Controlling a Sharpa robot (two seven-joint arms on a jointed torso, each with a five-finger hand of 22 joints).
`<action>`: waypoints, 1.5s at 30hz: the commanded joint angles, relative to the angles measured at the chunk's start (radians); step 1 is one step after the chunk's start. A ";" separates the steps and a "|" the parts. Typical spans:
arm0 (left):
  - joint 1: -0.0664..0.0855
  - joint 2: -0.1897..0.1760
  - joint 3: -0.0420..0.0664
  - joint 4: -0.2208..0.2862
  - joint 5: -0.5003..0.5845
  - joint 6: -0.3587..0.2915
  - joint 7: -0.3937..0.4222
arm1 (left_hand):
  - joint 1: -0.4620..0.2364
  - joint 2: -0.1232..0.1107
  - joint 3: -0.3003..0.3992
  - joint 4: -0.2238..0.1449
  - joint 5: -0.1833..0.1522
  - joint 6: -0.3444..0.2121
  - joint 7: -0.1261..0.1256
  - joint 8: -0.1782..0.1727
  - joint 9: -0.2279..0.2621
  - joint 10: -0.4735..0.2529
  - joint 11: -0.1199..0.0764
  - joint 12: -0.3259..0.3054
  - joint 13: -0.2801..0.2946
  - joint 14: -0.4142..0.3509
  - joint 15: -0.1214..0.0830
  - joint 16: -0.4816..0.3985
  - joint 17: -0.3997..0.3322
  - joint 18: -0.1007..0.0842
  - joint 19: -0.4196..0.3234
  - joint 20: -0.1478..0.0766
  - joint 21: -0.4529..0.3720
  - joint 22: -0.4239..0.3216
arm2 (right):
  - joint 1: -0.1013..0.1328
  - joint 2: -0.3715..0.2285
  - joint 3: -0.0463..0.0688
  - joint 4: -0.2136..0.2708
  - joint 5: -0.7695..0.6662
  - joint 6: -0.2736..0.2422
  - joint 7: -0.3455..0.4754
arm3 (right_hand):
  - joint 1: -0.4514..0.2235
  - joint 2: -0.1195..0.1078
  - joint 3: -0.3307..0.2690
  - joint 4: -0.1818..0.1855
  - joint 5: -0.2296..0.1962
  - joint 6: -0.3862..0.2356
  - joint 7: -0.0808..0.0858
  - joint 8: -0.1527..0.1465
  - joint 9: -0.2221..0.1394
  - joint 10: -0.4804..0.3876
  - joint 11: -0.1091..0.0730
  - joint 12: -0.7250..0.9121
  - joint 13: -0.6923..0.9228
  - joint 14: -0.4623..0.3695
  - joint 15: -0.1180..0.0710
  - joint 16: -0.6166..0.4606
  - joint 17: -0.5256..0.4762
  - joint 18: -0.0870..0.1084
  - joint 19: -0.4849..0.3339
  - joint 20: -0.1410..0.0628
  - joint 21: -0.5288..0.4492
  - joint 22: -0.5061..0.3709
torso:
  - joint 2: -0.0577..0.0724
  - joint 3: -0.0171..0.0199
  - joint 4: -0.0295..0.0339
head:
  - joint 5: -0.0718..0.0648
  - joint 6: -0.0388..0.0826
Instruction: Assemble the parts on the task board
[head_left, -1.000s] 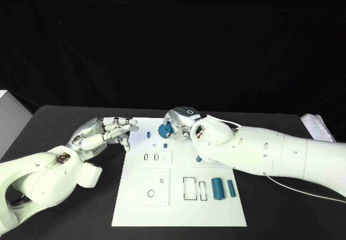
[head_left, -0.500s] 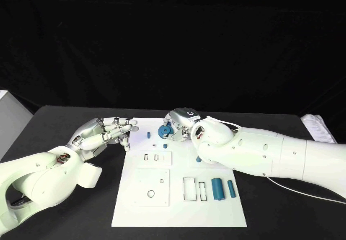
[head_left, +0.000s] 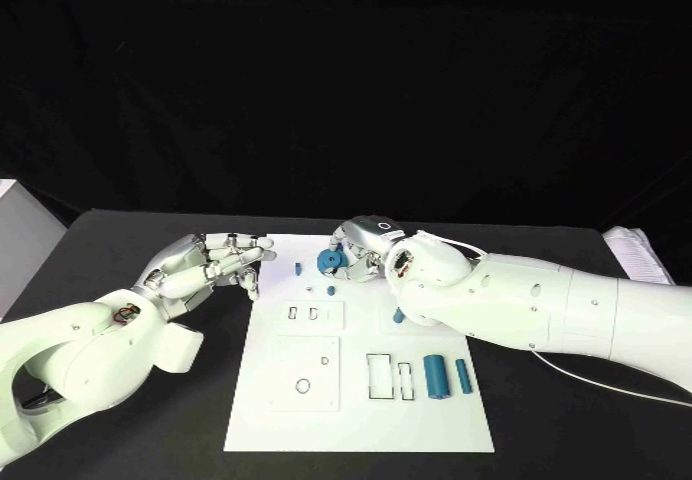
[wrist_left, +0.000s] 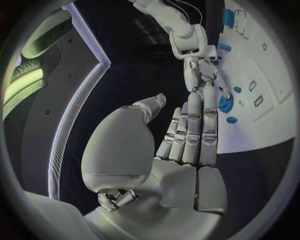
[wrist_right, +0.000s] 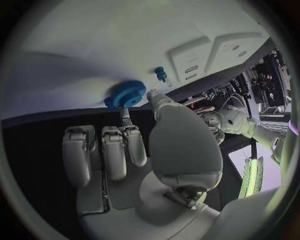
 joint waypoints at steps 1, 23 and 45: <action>0.001 0.000 0.000 -0.001 -0.008 0.022 0.006 | 0.001 0.007 -0.001 -0.003 0.000 -0.008 0.007 -0.004 0.001 -0.007 0.001 -0.002 0.001 -0.007 0.000 0.007 -0.001 0.014 -0.006 -0.001 0.003 0.001 | -0.001 -0.005 -0.001 0.002 0.015 0.033 0.010 | -0.002 0.008 -0.006 0.001 0.007 0.010 0.000 0.004 -0.001 0.029 0.003 -0.001 0.185 0.106 0.006 0.004 0.263 -0.016 0.082 0.003 0.002 0.217 | 0.000 0.0000 -0.0003 | 0.000 0.000; 0.001 -0.004 0.000 -0.001 -0.014 0.021 0.005 | 0.001 0.007 -0.001 -0.004 0.000 -0.008 0.007 -0.004 0.001 -0.008 0.001 -0.002 0.001 -0.007 0.000 0.007 -0.001 0.014 -0.006 -0.001 0.003 0.001 | -0.010 -0.096 -0.001 0.066 0.031 -0.080 0.035 | -0.029 0.030 0.009 -0.004 0.054 0.024 -0.004 0.012 -0.005 0.037 0.000 0.007 0.194 0.106 0.004 0.004 0.263 -0.017 0.082 0.000 0.003 0.218 | -0.001 -0.0001 -0.0006 | 0.001 -0.002; 0.001 0.018 0.000 -0.029 -0.015 0.026 0.008 | 0.003 0.008 0.001 -0.006 0.000 -0.009 0.008 -0.004 0.001 -0.009 0.002 -0.002 0.001 -0.009 0.000 0.007 -0.002 0.014 -0.010 -0.001 0.008 0.004 | 0.015 -0.414 0.017 0.120 0.494 -0.029 0.421 | 0.137 -0.038 0.093 -0.101 -0.047 -0.003 0.010 -0.004 -0.030 -0.002 0.011 -0.034 0.160 0.106 0.012 0.004 0.263 -0.006 0.063 0.008 -0.033 0.185 | -0.013 0.0123 -0.0149 | -0.012 0.013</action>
